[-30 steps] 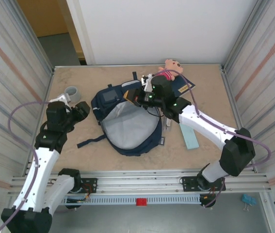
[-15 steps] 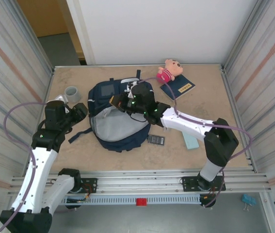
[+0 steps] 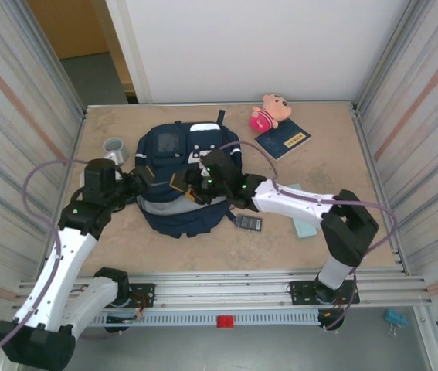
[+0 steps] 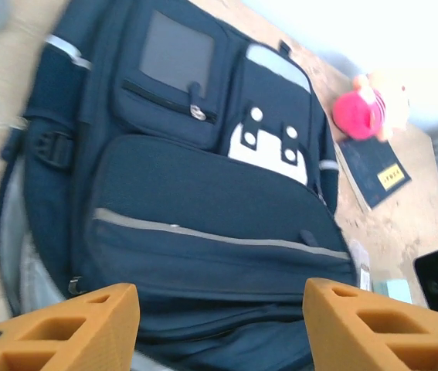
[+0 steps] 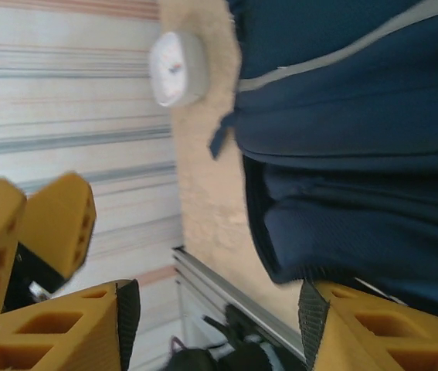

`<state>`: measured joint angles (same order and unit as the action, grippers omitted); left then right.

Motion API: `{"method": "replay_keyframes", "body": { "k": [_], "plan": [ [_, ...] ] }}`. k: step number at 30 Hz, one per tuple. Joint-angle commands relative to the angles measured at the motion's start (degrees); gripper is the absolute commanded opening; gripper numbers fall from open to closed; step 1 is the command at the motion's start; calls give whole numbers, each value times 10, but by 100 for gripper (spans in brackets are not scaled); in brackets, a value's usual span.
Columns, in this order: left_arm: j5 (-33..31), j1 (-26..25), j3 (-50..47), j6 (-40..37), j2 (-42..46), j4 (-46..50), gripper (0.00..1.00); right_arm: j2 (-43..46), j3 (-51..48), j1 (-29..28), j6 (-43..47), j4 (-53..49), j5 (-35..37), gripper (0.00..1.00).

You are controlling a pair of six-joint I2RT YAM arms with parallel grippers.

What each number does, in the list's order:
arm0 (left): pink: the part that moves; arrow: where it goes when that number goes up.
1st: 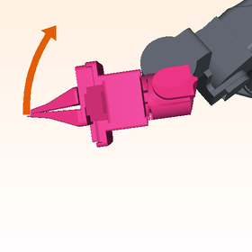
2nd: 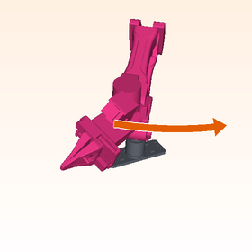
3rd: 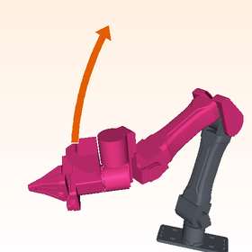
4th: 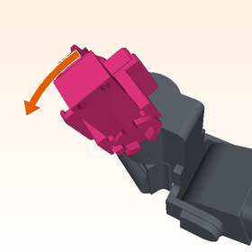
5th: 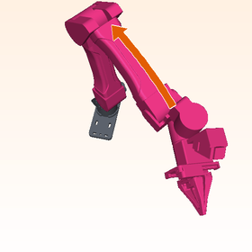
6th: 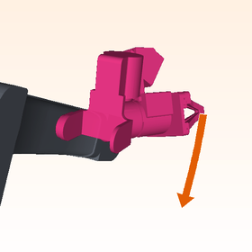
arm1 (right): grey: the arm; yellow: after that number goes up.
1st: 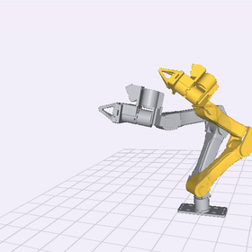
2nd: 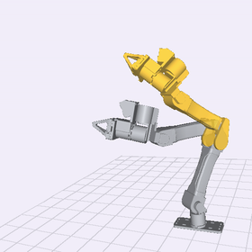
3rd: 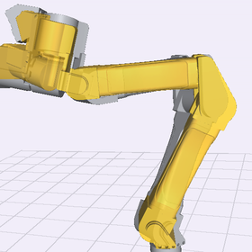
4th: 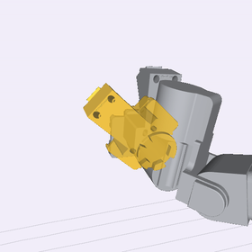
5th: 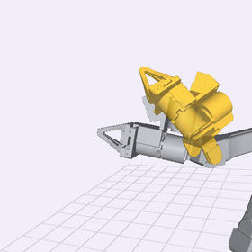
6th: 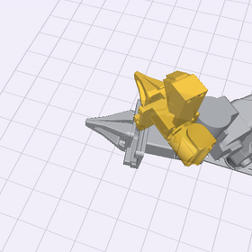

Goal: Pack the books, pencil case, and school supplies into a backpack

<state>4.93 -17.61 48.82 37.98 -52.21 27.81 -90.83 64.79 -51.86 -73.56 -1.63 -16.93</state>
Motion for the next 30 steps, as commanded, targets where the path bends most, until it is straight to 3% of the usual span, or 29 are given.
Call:
{"method": "replay_keyframes", "body": {
  "k": [1, 7, 14, 20, 24, 30],
  "plan": [
    [2, -44, -11, 5, -64, -72, 58, 81, -19, 13, 58, -99, 3, 59],
    [17, -83, 0, 3, -234, -147, 58, 140, -50, 87, 145, -189, -20, 59],
    [-9, -69, -29, -25, -344, -152, 57, 148, -57, 221, 236, -236, -30, 61],
    [-32, -19, -79, -32, -318, -140, 57, 67, 29, 336, 362, -287, -3, 62],
    [-57, 12, -79, -50, -266, -107, 58, -27, 107, 380, 428, -288, 40, 62],
    [-43, 26, -55, -59, -188, -81, 61, -173, 192, 418, 466, -234, 5, 60]
  ]
}}
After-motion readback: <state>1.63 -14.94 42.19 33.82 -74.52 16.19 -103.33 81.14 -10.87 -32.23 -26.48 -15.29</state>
